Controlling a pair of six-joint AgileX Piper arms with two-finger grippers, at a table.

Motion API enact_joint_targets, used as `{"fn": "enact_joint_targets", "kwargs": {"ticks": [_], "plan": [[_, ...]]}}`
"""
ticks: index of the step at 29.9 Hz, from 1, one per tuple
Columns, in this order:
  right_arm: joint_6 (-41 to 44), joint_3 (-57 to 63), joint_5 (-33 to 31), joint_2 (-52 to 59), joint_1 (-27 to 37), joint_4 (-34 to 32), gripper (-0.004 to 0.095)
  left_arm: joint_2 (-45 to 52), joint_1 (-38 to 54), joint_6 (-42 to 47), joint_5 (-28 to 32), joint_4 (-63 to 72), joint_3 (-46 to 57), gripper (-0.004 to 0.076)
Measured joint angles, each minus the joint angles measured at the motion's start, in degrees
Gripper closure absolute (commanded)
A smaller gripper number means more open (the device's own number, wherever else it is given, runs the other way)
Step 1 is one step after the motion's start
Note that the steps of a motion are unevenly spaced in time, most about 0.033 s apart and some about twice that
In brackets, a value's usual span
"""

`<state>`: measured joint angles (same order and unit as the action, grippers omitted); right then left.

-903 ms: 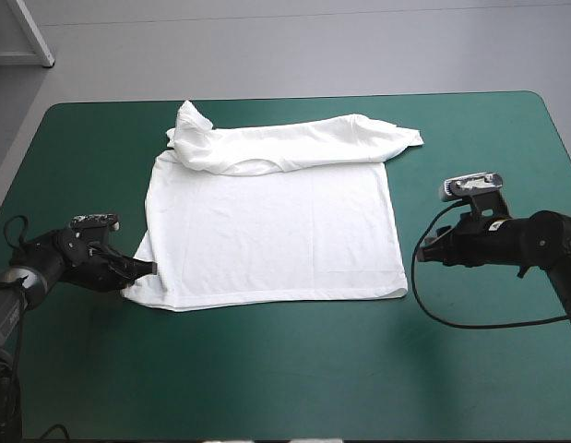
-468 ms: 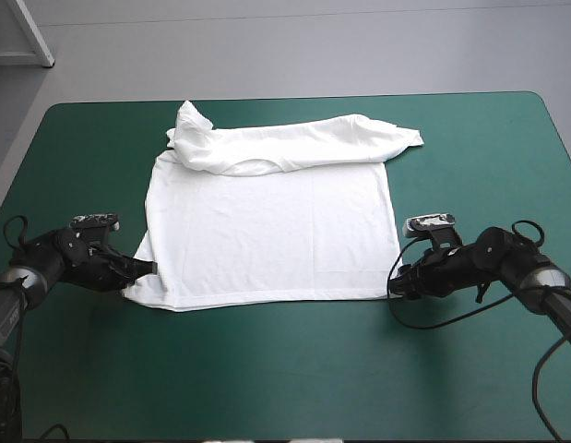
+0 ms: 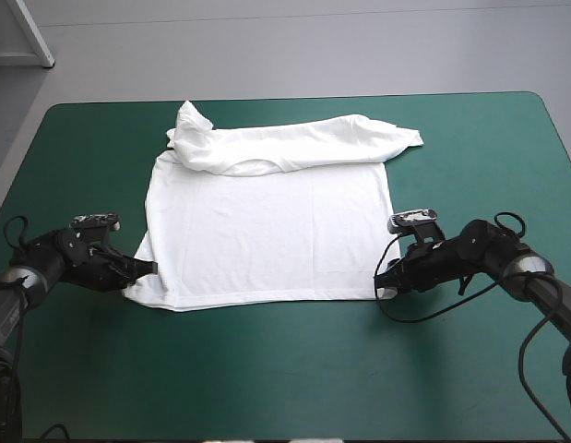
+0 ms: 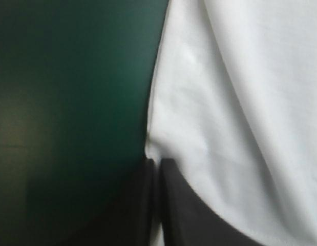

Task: Fold the cloth

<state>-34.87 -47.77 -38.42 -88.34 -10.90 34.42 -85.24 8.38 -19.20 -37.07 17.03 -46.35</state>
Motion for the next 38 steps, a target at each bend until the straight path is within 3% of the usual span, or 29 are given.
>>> {"fn": "enact_joint_targets", "kwargs": {"ticks": [3, 15, 21, 27, 38], "plan": [[0.0, -0.1, -0.4, -0.4, -0.5, -0.1, 0.0919, 0.0, 0.0, 0.0, 0.0, 0.0, 0.0, 0.0705], [1.9, 0.4, 4.6, 3.3, -1.4, -4.7, 0.0904, 1.5, 0.0, -2.6, 0.7, 3.4, 0.1, 0.0705], [1.9, -6.5, 9.2, 9.3, -1.3, -6.7, 0.0905, 6.1, 0.0, -5.5, 0.5, 7.2, -3.6, 0.0705], [1.9, -18.4, 9.8, 11.2, -1.3, -8.2, 0.0908, 10.2, 0.0, -8.2, -0.1, 12.1, -13.4, 0.0705], [1.9, -43.0, 14.4, 11.2, -1.3, -14.6, 0.0908, 12.0, 0.0, -11.6, -0.7, 16.9, -41.5, 0.0705]]}}
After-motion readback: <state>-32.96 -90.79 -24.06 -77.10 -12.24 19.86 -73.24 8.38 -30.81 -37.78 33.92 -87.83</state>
